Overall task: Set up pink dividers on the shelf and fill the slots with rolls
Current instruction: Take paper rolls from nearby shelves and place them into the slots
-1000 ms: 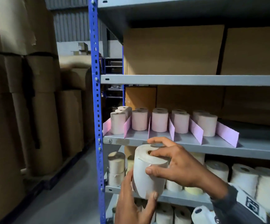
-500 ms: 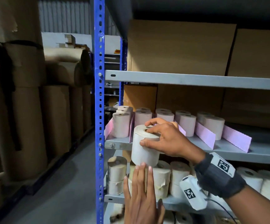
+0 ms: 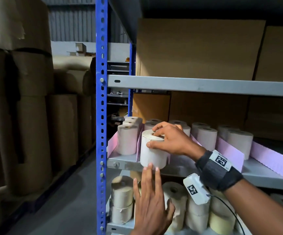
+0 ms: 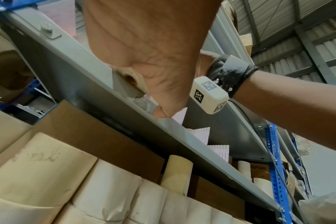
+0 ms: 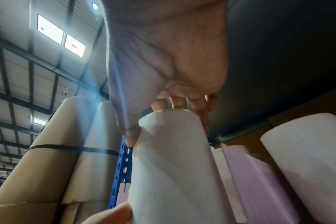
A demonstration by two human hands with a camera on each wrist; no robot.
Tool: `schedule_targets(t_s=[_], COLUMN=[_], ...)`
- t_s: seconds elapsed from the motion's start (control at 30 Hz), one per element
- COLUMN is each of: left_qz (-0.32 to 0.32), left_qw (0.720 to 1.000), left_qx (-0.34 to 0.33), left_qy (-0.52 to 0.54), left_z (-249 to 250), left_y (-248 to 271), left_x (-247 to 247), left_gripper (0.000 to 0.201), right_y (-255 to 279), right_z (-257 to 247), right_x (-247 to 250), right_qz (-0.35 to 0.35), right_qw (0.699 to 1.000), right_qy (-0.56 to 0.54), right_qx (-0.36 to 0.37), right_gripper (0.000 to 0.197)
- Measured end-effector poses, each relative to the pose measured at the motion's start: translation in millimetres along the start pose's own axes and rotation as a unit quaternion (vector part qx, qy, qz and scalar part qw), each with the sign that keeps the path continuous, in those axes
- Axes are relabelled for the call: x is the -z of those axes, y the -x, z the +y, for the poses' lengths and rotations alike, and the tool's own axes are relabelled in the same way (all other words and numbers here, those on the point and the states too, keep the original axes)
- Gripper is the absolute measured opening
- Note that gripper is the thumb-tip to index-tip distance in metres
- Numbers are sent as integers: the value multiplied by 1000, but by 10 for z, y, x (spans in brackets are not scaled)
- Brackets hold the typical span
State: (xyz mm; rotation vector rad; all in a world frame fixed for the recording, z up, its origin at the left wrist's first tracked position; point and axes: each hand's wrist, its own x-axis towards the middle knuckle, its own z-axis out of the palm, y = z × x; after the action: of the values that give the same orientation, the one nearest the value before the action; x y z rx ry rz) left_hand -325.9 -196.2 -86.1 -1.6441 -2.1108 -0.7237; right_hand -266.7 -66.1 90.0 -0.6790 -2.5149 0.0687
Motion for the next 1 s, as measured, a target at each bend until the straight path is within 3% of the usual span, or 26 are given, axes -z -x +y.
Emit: schedule_targets(t_s=[0.27, 0.43, 0.7, 0.9, 1.0], left_qz=[-30, -48, -29, -106, -106], left_qw=[999, 999, 1000, 994, 992], left_qx=[20, 22, -11, -30, -57], left_qy=[6, -6, 0, 1, 28], left_z=[-55, -62, -160, -245, -389], left_y=[-289, -404, -386, -334, -279], left_x=[-178, -263, -272, -88, 2], left_gripper=[100, 102, 102, 100, 91], right_y=[-307, -430, -449, -359, -249], right_z=[237, 343, 357, 239, 155], right_x=[-187, -241, -229, -164, -91], right_qz=[-35, -71, -84, -101, -95], right_qw=[998, 993, 991, 989, 989], right_qy=[42, 80, 79, 58, 54], right_qx=[-5, -44, -67, -92, -96], right_gripper=[56, 52, 58, 52, 54])
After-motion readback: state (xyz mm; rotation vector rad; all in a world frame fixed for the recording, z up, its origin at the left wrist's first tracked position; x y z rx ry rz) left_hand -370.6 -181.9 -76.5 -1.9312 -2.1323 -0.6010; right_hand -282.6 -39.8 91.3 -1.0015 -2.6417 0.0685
